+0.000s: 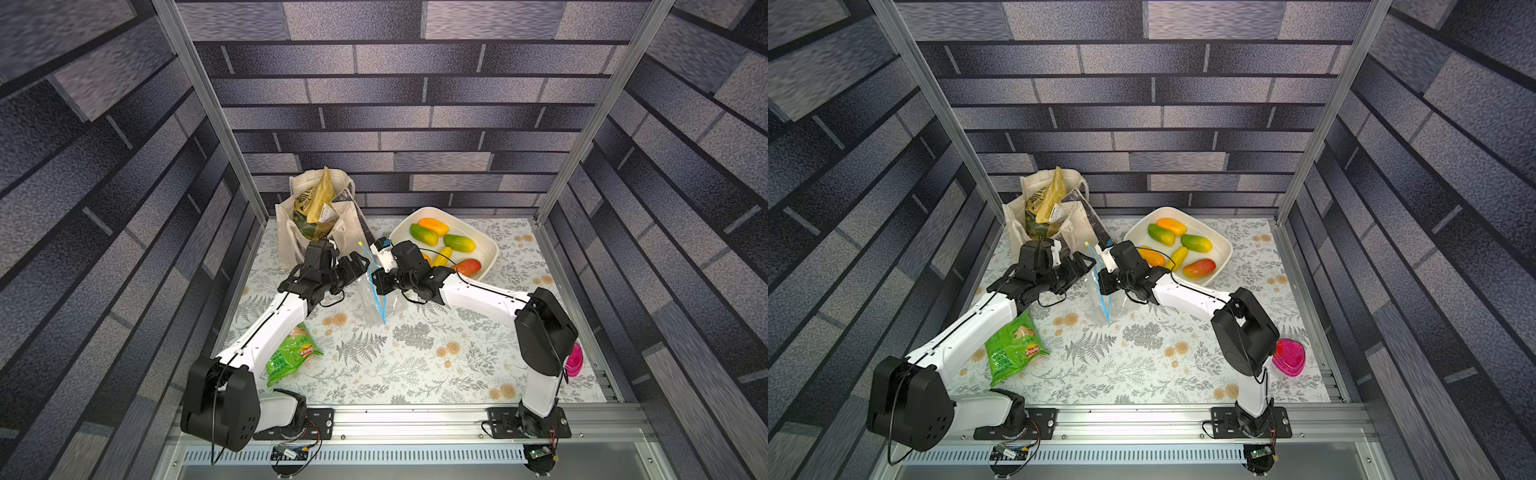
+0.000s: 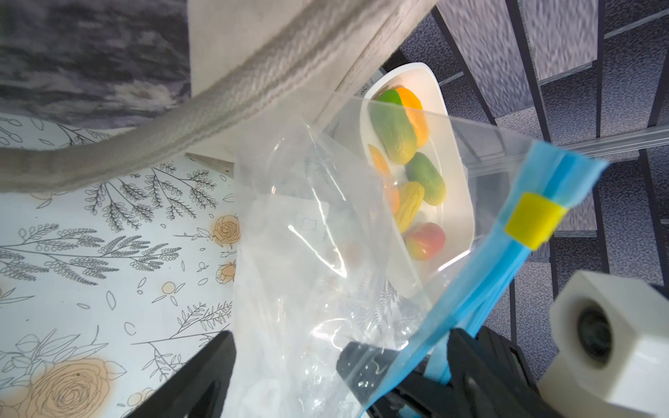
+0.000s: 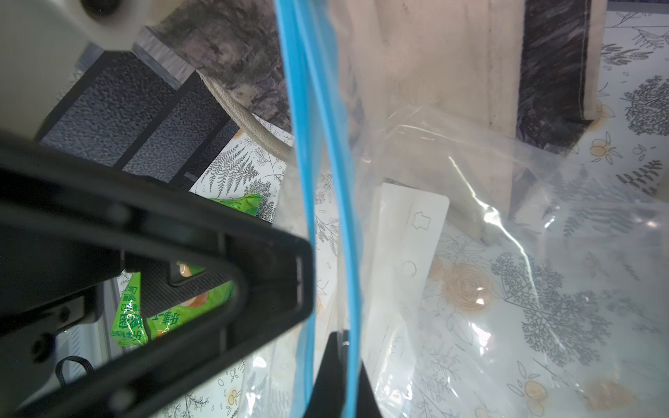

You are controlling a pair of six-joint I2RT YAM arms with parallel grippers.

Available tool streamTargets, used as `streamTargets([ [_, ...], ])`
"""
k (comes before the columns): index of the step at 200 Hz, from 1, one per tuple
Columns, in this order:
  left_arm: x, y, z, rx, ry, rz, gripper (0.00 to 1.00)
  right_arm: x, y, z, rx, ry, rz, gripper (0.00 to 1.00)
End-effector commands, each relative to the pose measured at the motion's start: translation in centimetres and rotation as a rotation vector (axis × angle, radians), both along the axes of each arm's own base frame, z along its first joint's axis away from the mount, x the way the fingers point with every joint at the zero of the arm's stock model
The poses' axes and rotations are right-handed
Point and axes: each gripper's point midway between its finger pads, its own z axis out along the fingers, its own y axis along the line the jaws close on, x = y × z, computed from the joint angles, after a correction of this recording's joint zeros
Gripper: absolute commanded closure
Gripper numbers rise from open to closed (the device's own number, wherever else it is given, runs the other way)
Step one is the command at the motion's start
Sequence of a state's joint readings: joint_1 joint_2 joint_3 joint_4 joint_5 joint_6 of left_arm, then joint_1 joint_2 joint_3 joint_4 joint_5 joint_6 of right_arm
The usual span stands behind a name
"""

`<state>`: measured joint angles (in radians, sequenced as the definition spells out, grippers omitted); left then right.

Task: Place the mango in a zip-top bag and seal the zipper
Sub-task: Open the zipper of the food storage bag at the center of the board.

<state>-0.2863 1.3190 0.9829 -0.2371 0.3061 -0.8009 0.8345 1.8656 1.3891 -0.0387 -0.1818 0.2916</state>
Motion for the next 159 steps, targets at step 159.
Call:
streamTargets([
  [159, -0.1, 0.6, -1.3, 0.199, 0.137, -0.069, 0.39, 1.7, -2.6, -0.6, -0.203, -0.143, -0.031, 1.00],
])
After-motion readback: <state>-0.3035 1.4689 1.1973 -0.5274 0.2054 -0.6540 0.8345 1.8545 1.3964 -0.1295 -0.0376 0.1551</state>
